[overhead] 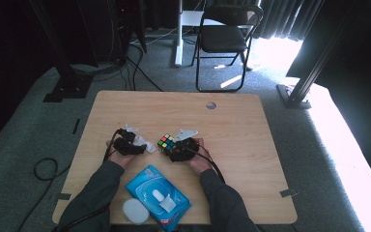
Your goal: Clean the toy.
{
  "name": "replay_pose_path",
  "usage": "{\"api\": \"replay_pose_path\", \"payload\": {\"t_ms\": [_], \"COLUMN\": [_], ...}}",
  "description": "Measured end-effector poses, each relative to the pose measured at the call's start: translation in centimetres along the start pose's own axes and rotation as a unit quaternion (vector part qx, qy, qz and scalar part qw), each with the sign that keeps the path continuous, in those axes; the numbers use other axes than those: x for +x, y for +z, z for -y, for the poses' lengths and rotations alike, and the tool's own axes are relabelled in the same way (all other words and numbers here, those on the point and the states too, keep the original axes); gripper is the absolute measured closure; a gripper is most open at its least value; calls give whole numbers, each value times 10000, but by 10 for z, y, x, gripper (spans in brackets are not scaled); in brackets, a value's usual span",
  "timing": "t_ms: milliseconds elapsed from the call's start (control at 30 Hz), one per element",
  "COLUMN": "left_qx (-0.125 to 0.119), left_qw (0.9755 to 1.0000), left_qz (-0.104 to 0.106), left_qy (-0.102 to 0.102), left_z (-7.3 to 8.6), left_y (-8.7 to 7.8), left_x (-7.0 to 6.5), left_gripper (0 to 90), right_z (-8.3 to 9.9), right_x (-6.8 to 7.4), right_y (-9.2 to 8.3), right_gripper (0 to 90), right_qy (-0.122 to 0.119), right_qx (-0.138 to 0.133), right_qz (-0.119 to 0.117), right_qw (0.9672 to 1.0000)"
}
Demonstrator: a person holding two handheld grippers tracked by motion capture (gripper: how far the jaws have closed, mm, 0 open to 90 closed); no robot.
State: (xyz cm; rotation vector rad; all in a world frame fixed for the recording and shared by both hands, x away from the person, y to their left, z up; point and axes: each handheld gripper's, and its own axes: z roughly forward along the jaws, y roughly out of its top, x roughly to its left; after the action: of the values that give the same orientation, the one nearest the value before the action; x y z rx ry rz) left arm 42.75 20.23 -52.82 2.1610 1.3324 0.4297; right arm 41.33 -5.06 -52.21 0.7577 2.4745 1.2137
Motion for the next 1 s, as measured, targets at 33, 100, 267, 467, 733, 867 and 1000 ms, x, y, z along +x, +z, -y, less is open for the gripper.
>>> {"api": "replay_pose_path", "payload": {"t_ms": [33, 100, 267, 467, 733, 867, 1000], "left_qx": [11, 41, 95, 11, -396, -522, -634], "left_qw": [10000, 10000, 9991, 9969, 9910, 9879, 9855], "left_qz": [17, 38, 229, 547, 1111, 1295, 1448], "left_qy": [11, 79, 353, 561, 625, 671, 616], "left_z": [0, -1, -2, -4, -14, -19, -24], "left_y": [0, -1, -3, -8, -19, -22, -24], "left_x": [0, -1, -7, -10, -17, -21, -21], "left_gripper": [357, 392, 666, 793, 801, 802, 803], "right_z": [0, 0, 0, 0, -1, -4, -5], "right_x": [0, 0, 0, 1, 5, 8, 10], "right_y": [0, 0, 1, 0, 0, 1, 0], "right_gripper": [343, 343, 343, 343, 343, 343, 343], "right_qy": [4, 7, 8, -23, -107, -155, -215], "right_qx": [-4, -6, -7, 3, -10, -32, -45], "right_qz": [1, 9, 4, -40, -101, -157, -186], "right_qw": [10000, 10000, 10000, 10000, 9999, 9998, 9996]}}
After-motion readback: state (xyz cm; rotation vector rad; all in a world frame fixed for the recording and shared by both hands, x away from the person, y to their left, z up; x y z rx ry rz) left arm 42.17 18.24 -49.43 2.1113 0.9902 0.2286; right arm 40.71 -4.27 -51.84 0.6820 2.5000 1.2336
